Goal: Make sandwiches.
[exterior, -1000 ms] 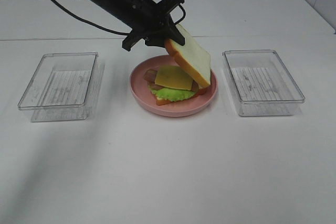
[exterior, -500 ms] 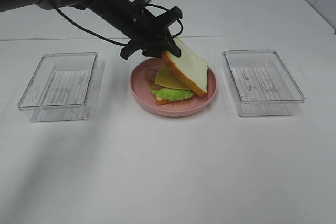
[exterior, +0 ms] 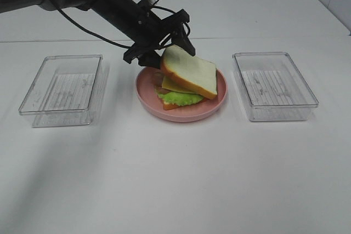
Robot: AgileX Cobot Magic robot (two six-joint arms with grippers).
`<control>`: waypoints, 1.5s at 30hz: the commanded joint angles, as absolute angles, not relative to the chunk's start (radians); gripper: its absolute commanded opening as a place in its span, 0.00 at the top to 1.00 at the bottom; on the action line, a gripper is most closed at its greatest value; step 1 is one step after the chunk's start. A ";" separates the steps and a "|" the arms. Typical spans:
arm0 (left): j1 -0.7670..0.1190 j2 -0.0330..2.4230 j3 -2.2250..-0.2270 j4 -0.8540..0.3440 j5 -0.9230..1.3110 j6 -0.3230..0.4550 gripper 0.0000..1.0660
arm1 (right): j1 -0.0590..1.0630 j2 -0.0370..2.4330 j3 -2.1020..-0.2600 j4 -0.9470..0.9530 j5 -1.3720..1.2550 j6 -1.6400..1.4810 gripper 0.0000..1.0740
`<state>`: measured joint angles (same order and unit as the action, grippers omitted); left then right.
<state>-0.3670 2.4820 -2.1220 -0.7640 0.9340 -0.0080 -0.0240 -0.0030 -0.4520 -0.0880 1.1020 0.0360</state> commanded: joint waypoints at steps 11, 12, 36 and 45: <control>-0.373 2.407 -2.129 -0.576 0.984 -0.102 0.04 | -0.028 -0.032 -0.452 -0.092 1.100 0.027 0.08; -0.373 2.399 -2.144 -0.528 1.010 -0.125 0.04 | -0.028 -0.032 -0.452 -0.092 1.100 0.027 0.08; -0.373 2.241 -2.295 -0.186 1.317 -0.137 0.04 | -0.028 -0.032 -0.452 -0.092 1.100 0.027 0.08; -0.355 2.020 -2.014 -0.066 1.317 -0.085 0.04 | -0.028 -0.032 -0.452 -0.092 1.100 0.027 0.08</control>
<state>-0.3620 2.0620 -2.0610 -0.0880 1.2110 -0.0940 -0.0240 -0.0030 -0.4520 -0.0880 1.1020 0.0360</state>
